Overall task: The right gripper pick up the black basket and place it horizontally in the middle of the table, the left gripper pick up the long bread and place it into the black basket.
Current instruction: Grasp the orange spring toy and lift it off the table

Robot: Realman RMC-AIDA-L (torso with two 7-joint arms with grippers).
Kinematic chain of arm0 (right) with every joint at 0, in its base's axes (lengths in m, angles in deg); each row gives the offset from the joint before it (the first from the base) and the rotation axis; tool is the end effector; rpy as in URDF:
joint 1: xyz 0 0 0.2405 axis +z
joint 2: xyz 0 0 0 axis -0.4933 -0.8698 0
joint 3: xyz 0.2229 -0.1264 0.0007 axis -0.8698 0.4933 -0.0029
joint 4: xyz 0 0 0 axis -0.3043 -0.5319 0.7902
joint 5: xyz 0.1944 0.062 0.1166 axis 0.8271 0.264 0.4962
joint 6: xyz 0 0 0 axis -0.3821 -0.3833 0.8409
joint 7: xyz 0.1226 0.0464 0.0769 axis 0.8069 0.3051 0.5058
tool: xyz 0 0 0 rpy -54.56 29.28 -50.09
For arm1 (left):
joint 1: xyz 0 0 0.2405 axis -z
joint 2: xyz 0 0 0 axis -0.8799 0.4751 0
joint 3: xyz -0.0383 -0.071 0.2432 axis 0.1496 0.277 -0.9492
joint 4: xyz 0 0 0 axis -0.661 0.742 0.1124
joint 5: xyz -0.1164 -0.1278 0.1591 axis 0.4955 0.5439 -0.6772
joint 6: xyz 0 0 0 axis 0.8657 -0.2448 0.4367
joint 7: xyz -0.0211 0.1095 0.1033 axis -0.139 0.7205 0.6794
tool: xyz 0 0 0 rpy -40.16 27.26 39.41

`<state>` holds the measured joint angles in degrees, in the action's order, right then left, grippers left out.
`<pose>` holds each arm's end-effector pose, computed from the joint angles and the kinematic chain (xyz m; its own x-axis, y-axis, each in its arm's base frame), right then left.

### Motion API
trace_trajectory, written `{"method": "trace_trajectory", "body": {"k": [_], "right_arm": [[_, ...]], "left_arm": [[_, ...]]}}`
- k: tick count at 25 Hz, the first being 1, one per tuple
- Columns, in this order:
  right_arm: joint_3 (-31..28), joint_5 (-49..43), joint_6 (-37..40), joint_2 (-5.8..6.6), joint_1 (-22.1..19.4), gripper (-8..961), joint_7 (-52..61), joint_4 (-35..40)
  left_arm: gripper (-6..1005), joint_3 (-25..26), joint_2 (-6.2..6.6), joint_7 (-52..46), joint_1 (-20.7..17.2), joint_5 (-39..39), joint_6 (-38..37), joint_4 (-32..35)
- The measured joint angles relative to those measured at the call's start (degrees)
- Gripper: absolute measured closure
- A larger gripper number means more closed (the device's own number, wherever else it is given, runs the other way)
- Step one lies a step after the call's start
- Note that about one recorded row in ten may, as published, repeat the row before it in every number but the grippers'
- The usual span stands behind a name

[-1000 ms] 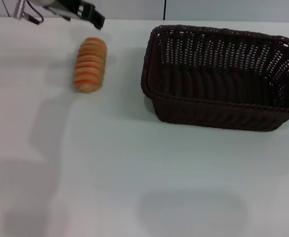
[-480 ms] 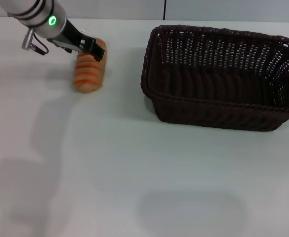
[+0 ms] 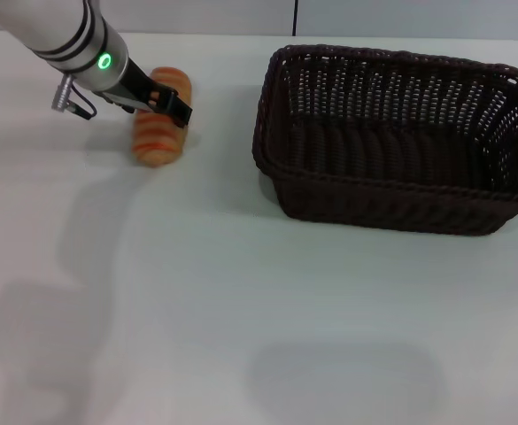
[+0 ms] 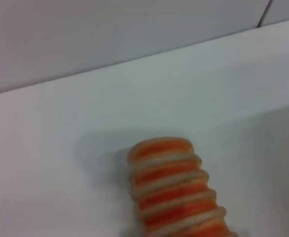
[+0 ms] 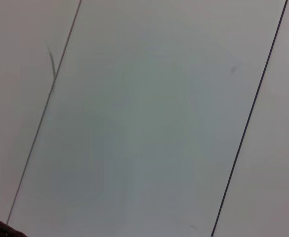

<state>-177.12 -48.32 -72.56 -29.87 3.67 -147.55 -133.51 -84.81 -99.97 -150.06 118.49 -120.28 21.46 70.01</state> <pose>0.3503 0.1772 0.1852 0.9044 0.0864 -0.4178 -0.3949 -0.2013 -0.8964 -0.1921 0.4879 -0.0194 0.5346 0.8372 0.1150 0.6660 -0.3336 -0.6671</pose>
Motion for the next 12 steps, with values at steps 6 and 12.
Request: {"method": "trace_trajectory", "body": {"k": [6, 12], "right_arm": [[0.4, -0.2, -0.1, 0.10, 0.9, 676, 0.3, -0.2], [1.0, -0.3, -0.1, 0.10, 1.4, 677, 0.6, -1.3]], "left_arm": [[252, 0.0, -0.07, 0.1, -0.1, 0.0, 2.1, -2.6], [262, 0.0, -0.05, 0.3, -0.4, 0.0, 3.5, -3.8]]}}
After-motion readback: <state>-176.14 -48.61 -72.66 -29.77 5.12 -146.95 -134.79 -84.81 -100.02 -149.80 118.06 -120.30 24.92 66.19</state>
